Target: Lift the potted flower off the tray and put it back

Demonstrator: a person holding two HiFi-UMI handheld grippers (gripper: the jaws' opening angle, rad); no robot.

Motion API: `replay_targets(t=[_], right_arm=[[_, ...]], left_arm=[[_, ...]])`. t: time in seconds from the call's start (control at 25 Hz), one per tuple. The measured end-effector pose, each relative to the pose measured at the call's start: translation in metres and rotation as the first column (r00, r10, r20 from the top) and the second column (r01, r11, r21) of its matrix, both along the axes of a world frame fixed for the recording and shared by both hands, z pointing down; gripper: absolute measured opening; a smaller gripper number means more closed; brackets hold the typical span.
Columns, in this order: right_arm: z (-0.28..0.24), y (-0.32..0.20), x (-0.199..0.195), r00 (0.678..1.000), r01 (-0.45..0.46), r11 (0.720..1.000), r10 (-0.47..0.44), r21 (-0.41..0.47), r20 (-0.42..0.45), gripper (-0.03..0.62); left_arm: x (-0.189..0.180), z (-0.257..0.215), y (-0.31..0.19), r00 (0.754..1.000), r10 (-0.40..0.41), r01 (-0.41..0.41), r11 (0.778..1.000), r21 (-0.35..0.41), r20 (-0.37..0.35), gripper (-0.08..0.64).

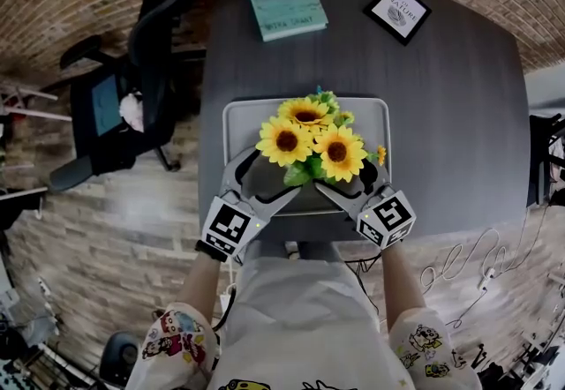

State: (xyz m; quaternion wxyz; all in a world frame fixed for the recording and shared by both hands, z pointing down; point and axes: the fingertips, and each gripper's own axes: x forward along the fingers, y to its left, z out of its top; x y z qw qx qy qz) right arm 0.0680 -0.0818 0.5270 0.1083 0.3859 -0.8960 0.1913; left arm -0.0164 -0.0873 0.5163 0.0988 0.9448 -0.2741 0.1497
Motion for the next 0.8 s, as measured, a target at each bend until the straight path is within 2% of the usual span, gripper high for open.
replay_targets(t=[0.44, 0.8], right_arm=[[0.006, -0.014, 0.000, 1.000, 0.027, 1.000, -0.026, 0.012, -0.016, 0.431], [0.001, -0.018, -0.008, 0.994, 0.103, 0.994, -0.103, 0.037, -0.023, 0.410]], left_arm=[[0.013, 0.009, -0.012, 0.999, 0.034, -0.034, 0.999, 0.010, 0.003, 0.431], [0.020, 0.007, -0.016, 0.997, 0.075, -0.076, 0.997, 0.021, 0.010, 0.413]])
